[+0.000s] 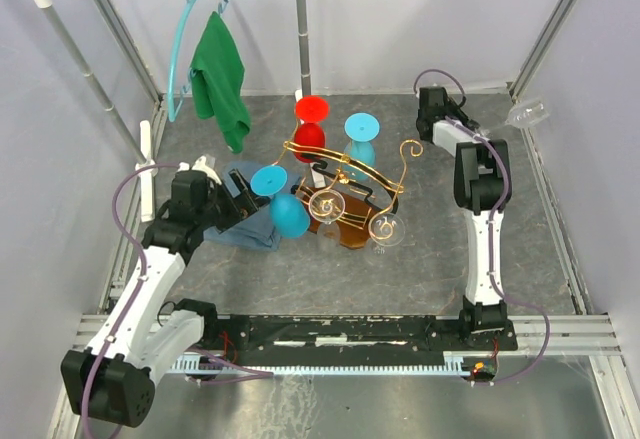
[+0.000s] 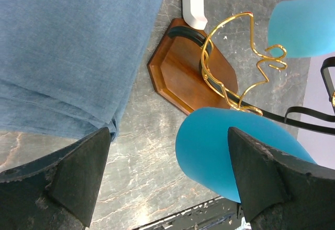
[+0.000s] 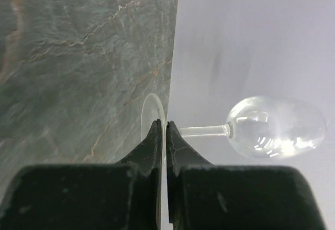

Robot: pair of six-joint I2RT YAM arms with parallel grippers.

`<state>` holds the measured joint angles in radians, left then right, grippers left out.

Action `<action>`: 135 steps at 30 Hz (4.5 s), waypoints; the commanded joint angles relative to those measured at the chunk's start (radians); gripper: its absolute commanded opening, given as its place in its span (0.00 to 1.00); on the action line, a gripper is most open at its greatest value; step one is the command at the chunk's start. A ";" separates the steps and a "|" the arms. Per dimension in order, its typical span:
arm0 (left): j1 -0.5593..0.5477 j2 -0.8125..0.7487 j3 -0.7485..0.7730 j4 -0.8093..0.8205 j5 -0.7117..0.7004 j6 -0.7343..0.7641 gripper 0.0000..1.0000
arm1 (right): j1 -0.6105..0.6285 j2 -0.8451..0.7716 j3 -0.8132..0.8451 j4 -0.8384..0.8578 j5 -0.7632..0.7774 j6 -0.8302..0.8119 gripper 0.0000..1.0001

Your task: Take the wine glass off the wine glass rack

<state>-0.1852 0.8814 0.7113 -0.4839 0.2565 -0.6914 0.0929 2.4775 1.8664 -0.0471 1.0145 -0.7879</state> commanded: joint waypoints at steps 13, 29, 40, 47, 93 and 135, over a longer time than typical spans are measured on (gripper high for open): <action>0.002 -0.130 0.257 -0.218 -0.271 0.098 0.99 | 0.001 -0.529 0.172 -0.578 -0.580 0.660 0.01; 0.001 -0.075 0.578 -0.217 -0.002 -0.036 0.91 | 0.023 -1.129 -0.050 -0.475 -1.513 1.014 0.02; -0.004 0.090 0.587 0.111 0.370 -0.372 0.88 | 0.088 -1.369 -0.352 0.270 -2.162 1.495 0.02; -0.073 0.148 0.540 0.473 0.476 -0.663 0.99 | 0.263 -1.353 -0.344 0.388 -2.236 1.547 0.02; -0.315 0.180 0.524 0.397 0.381 -0.955 0.80 | 0.627 -1.218 -0.065 -0.554 -2.032 0.597 0.02; -0.196 -0.080 0.691 -0.154 -1.047 0.441 0.59 | 0.660 -1.365 -0.200 -0.627 -1.605 0.540 1.00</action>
<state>-0.3817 0.8406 1.4868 -0.7830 -0.5579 -0.4450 0.7509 1.1336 1.6733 -0.7338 -0.6048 -0.2554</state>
